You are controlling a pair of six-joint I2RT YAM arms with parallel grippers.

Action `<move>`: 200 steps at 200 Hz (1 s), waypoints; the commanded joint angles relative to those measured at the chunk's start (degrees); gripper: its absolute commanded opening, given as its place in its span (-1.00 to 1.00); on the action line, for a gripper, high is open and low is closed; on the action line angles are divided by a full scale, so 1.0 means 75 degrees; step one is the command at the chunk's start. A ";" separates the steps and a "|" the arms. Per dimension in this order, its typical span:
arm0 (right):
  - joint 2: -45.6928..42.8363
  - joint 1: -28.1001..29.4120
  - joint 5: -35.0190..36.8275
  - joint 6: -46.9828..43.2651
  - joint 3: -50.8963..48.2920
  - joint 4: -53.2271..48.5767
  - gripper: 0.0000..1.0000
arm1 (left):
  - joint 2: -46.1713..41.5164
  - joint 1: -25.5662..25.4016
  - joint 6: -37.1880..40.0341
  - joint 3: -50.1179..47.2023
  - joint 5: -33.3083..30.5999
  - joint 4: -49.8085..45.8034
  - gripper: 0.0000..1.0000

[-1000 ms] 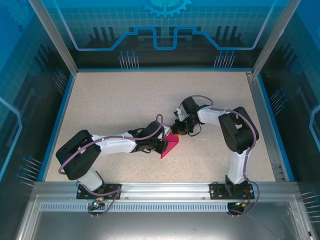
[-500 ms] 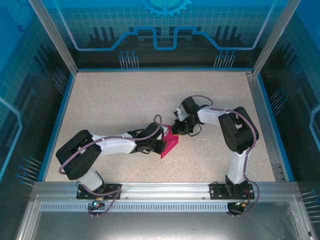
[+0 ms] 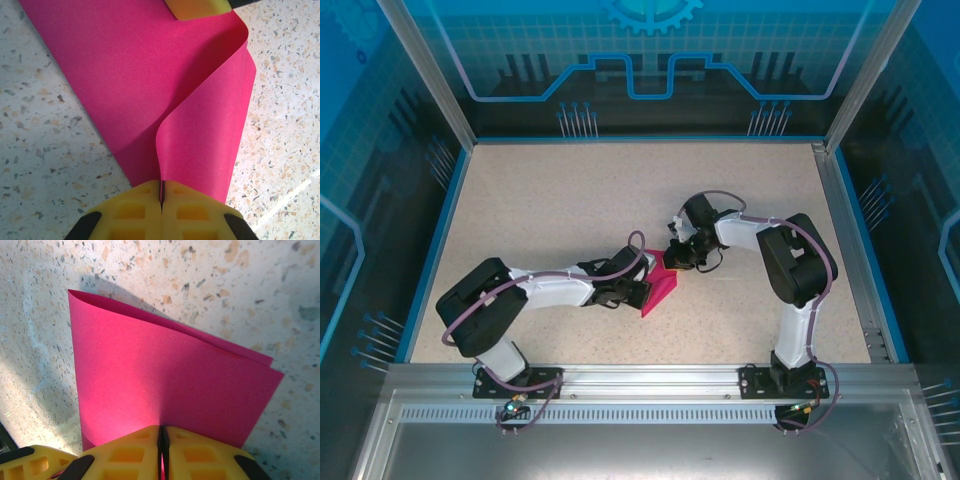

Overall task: Fold a paper plane with a square sheet of paper (pick it up from the middle)
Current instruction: Third fold the triangle at the center of the table.

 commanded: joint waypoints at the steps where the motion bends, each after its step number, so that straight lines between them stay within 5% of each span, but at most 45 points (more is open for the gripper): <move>1: 0.0361 0.0183 0.0372 0.0011 -0.0105 -0.0309 -0.76 | 0.0050 0.0055 0.0187 0.0229 -0.0081 -0.0045 -1.00; 200: 0.0318 0.0183 0.0264 0.0097 -0.0293 -0.0132 -0.75 | 0.0454 0.0068 0.0251 0.0210 -0.0178 0.0156 -0.97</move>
